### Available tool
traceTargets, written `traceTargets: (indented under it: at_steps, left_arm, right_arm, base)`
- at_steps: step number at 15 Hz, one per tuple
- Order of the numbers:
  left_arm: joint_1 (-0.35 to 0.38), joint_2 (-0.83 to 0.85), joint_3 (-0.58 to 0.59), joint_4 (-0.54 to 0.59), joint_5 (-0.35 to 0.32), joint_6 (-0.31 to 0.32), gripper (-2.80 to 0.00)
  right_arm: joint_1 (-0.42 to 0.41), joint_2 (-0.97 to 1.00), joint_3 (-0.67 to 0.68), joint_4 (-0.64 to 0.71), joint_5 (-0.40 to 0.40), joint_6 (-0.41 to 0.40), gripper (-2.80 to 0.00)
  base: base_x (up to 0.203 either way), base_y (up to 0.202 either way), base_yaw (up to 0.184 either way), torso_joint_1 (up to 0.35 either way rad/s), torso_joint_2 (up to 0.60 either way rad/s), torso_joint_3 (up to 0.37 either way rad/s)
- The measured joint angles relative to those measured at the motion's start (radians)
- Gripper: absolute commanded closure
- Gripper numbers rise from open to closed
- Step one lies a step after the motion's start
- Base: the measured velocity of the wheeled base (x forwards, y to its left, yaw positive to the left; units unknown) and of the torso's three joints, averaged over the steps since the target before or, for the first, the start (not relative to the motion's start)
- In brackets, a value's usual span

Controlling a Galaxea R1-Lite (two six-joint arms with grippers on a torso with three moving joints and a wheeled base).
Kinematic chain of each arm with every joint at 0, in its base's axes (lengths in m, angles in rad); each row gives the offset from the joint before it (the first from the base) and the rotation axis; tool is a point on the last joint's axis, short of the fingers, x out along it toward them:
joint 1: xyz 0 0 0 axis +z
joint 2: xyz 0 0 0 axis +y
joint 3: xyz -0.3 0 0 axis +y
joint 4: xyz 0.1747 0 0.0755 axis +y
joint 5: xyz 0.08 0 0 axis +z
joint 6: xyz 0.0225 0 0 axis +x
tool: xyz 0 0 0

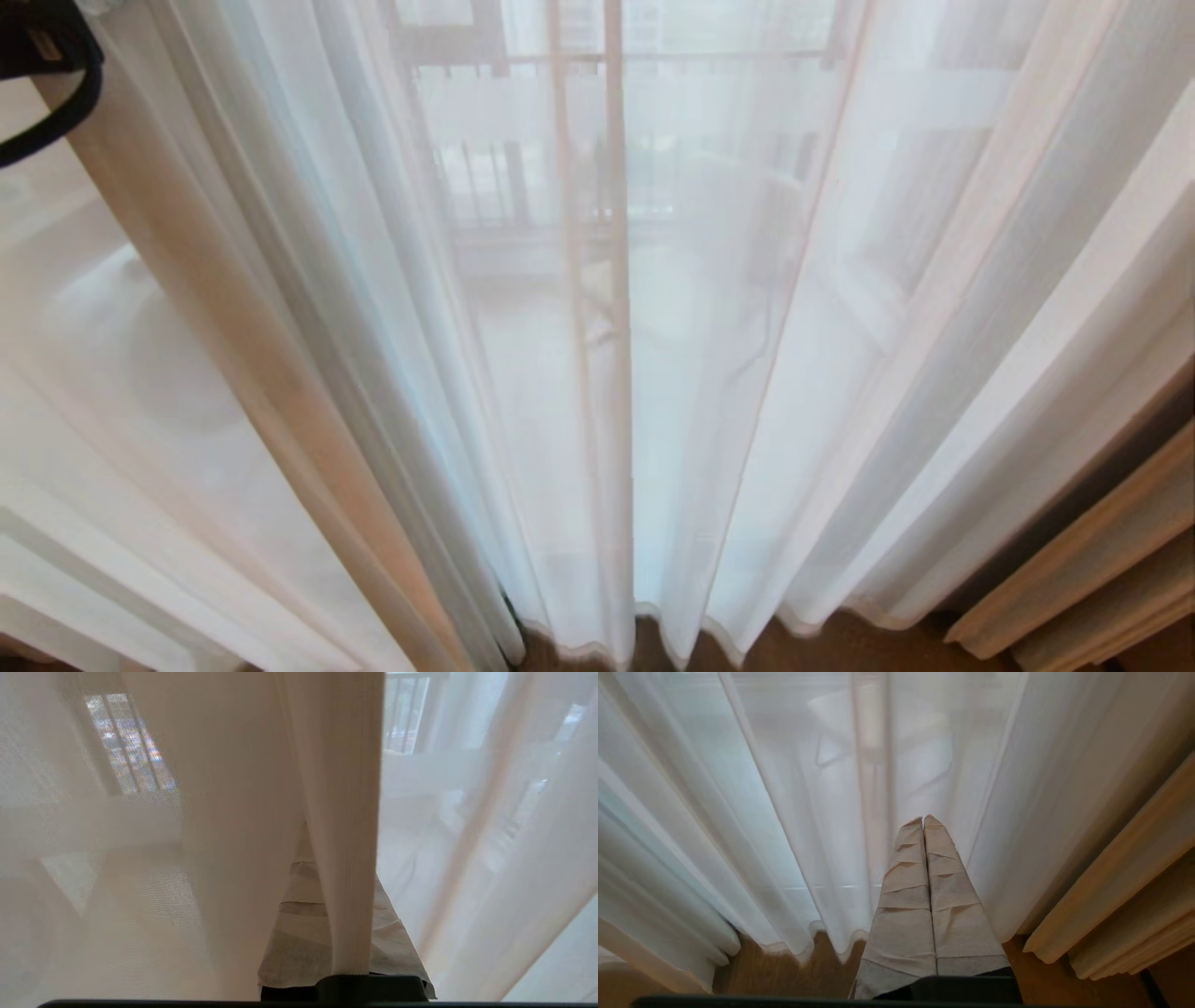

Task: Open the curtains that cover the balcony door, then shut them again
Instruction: Close the inner curtains on both sides

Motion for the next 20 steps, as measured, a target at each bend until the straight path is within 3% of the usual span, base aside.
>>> traceTargets:
  at_steps: [5, 13, 16, 20]
  left_arm:
    - [0.0, 0.001, -0.013, 0.005, 0.0, 0.0, 0.0]
    - [-0.009, 0.051, -0.159, 0.013, -0.002, 0.0, 0.0]
    - [-0.074, 0.071, -0.183, 0.013, 0.001, 0.0, 0.0]
    - [-0.233, 0.139, -0.265, 0.014, 0.004, 0.012, 0.0]
  right_arm:
    - [-0.002, 0.0, 0.0, -0.002, 0.0, 0.0, 0.0]
    - [0.0, 0.0, 0.0, 0.0, 0.0, 0.0, 0.0]
    - [0.0, 0.0, 0.0, 0.0, -0.001, 0.0, 0.0]
    - [0.0, 0.0, 0.0, 0.0, -0.001, 0.0, 0.0]
  base:
    - [0.0, -0.039, 0.001, 0.0, 0.0, 0.001]
    - [0.0, 0.0, 0.0, 0.0, 0.0, 0.0]
    - [0.0, 0.0, 0.0, 0.0, 0.0, 0.0]
    - [0.0, 0.0, 0.0, 0.0, 0.0, 0.0]
